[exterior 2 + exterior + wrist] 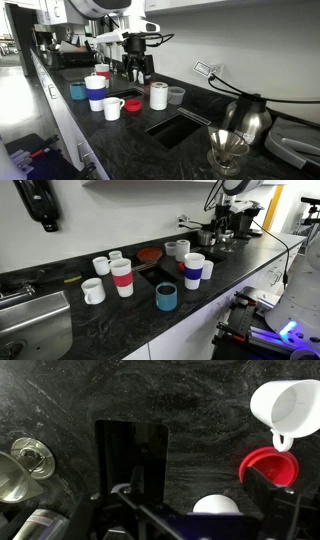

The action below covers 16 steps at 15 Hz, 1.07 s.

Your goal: Put the red lid on the red and white cup

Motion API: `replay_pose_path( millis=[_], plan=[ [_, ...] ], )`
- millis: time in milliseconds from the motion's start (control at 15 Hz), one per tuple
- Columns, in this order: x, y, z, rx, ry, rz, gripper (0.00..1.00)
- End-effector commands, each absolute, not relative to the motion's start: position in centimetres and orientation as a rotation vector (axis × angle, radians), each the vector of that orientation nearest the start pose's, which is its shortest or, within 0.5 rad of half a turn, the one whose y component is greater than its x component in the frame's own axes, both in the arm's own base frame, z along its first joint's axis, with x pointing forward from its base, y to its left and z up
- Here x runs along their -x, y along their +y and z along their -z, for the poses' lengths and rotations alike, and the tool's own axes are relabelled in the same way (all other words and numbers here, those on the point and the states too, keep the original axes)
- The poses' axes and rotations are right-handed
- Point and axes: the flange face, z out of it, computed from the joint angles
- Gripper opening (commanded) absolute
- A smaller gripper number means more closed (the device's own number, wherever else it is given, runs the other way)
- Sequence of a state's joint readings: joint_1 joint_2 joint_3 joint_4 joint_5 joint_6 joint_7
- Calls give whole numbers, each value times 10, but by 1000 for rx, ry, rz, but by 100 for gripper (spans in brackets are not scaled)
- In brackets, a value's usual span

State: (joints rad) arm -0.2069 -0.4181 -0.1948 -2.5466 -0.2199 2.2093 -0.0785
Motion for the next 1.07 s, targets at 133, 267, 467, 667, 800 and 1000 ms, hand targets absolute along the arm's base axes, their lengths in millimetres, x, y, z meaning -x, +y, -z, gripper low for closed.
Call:
replay_pose_path(
  millis=[133, 267, 467, 667, 800, 1000],
  plan=[
    [-385, -165, -418, 3226, 301, 133, 100],
    [-395, -158, -413, 3189, 291, 157, 100],
    [-416, -141, -393, 3127, 294, 149, 100],
    [-445, -128, -368, 3083, 334, 177, 100],
    [-462, -125, -355, 3065, 346, 187, 100],
    [-451, -122, -352, 3085, 331, 156, 100]
  ],
)
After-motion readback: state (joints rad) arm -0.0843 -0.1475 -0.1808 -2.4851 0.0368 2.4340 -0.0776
